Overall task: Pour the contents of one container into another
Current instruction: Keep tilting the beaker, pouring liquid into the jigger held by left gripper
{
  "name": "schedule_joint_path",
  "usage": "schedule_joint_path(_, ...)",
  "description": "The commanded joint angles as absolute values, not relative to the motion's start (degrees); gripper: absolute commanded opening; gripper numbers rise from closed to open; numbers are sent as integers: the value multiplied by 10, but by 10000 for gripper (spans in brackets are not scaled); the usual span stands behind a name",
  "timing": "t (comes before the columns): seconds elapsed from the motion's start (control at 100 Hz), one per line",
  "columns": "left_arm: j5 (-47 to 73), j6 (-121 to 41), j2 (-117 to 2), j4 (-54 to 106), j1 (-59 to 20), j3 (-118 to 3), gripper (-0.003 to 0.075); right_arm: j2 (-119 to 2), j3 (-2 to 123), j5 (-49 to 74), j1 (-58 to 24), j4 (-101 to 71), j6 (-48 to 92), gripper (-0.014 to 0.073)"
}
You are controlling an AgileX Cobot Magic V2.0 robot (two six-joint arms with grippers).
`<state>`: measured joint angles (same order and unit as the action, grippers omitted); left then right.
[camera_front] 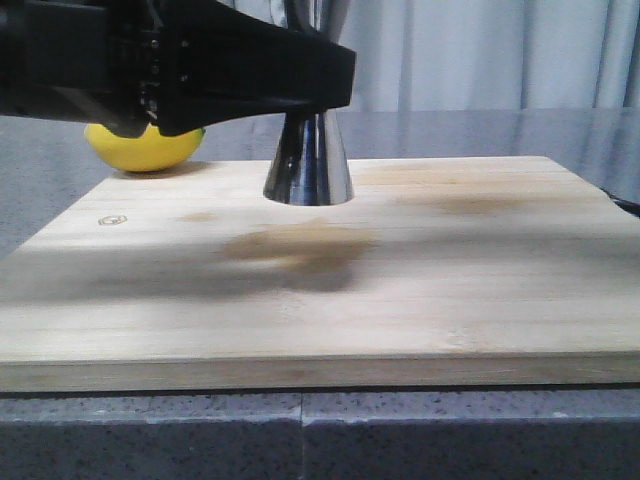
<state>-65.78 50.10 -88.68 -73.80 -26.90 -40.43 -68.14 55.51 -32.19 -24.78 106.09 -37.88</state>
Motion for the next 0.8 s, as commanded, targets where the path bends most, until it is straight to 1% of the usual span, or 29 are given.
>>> schedule_joint_path(0.0,-771,506,-863,-704,-274,-421,-19,-670,578,-313,-248,1066,-366,165)
schedule_joint_path(0.79,-748,506,-863,-703,-273,-421,-19,-669,596,-298,-248,1066,-346,165)
